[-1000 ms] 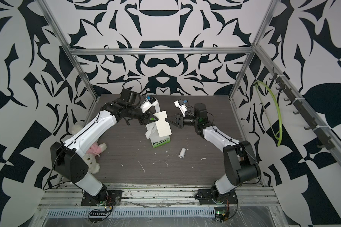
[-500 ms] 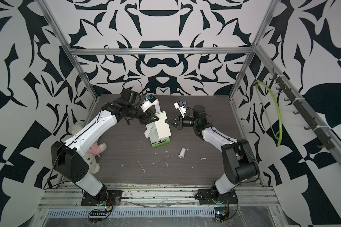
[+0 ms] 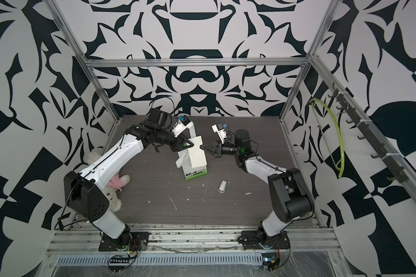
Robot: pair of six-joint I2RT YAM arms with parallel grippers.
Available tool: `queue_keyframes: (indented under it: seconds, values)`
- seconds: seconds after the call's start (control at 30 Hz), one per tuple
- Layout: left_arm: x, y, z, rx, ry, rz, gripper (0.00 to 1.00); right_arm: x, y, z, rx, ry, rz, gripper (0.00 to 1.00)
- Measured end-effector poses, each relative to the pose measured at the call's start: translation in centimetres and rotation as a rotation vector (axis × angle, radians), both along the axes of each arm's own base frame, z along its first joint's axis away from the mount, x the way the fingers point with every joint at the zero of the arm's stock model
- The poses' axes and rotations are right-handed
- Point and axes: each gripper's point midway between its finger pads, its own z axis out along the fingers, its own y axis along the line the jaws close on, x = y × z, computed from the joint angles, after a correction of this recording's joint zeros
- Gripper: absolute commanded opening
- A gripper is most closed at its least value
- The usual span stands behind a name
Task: Staple the receipts to the bags
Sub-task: Hold the receipt from the takeout bag.
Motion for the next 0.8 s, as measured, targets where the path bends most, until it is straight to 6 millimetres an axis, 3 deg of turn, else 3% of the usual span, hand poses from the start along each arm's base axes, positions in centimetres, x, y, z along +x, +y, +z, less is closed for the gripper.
queue_keyframes:
  seconds: [0.43, 0.8]
  values:
    - [0.1, 0.1, -0.1, 0.003, 0.006, 0.010, 0.33, -0.2, 0.2, -0.9, -0.020, 0.021, 0.007, 0.00]
    - [0.1, 0.1, -0.1, 0.004, 0.006, 0.010, 0.40, -0.2, 0.2, -1.0, -0.024, 0.022, 0.009, 0.00]
